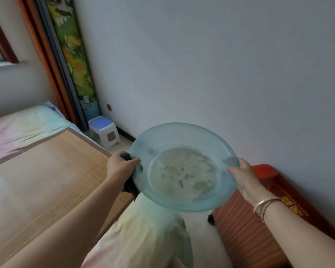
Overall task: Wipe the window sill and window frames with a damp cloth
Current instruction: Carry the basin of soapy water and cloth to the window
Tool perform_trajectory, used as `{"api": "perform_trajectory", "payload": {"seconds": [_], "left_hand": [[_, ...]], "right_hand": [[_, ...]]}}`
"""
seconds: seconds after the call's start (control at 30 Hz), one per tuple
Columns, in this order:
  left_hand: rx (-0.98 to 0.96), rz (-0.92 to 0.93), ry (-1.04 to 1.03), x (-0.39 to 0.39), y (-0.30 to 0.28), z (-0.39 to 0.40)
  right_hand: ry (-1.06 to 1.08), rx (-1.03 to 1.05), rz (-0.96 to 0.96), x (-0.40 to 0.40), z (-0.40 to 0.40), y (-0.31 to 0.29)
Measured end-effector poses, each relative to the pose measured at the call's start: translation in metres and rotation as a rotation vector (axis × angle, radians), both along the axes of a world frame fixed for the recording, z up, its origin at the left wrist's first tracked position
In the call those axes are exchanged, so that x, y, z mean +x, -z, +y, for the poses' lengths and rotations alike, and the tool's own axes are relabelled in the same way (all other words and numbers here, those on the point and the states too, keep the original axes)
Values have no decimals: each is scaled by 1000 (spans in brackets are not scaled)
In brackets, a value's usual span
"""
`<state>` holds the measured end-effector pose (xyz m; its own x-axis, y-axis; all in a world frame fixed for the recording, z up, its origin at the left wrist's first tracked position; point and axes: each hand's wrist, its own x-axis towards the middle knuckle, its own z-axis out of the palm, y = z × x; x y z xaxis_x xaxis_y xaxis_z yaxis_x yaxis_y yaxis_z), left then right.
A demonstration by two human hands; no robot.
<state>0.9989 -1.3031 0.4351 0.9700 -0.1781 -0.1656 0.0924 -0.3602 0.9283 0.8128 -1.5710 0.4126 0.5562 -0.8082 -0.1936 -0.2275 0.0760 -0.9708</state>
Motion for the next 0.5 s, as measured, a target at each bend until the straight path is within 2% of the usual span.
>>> {"api": "perform_trajectory", "payload": {"seconds": [0.2,0.5], "left_hand": [[17,-23,-37,73,-1,-67],[26,6,-224,166,2,-133]], "right_hand": [[-55,35,-36,80,-69,4],[-239,96,-40,216,-154,-3]]}}
